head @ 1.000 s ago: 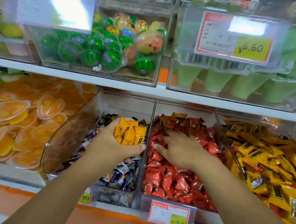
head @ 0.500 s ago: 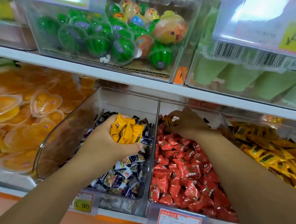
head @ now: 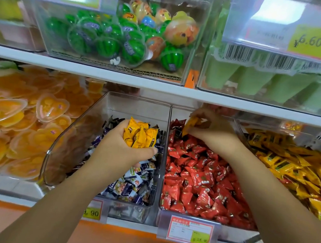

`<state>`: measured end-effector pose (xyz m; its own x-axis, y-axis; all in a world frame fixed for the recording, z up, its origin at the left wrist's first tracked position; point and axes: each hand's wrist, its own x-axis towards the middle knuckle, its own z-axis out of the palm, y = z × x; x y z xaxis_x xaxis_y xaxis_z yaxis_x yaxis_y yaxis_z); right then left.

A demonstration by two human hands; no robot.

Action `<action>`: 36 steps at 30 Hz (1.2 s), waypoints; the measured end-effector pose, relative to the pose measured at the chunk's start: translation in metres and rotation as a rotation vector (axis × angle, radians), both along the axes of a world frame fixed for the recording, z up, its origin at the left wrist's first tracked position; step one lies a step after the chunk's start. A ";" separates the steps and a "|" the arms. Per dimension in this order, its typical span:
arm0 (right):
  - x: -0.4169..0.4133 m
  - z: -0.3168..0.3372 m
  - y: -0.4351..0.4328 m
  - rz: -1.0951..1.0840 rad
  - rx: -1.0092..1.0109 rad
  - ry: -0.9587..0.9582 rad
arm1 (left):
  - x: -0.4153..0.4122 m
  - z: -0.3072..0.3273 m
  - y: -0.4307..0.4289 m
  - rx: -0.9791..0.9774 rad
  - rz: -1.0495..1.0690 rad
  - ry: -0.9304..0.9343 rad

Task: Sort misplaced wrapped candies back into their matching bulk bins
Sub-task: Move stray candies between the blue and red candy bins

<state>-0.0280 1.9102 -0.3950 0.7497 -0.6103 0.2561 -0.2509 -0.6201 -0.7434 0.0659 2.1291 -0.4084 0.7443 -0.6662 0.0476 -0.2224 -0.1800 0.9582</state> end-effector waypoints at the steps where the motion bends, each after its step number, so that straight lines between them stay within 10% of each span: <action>1: -0.006 0.005 0.004 -0.003 0.022 -0.046 | -0.001 0.001 -0.001 -0.005 0.006 0.016; 16: -0.060 0.014 0.023 0.139 0.156 0.047 | -0.027 0.023 -0.023 -0.073 -0.047 -0.056; 25: -0.174 0.024 -0.047 -0.282 0.025 -0.029 | -0.094 0.017 -0.102 -0.034 -0.254 -0.211; 36: -0.239 -0.013 -0.110 -0.355 -0.298 0.270 | -0.152 0.007 -0.242 0.117 -0.453 -0.850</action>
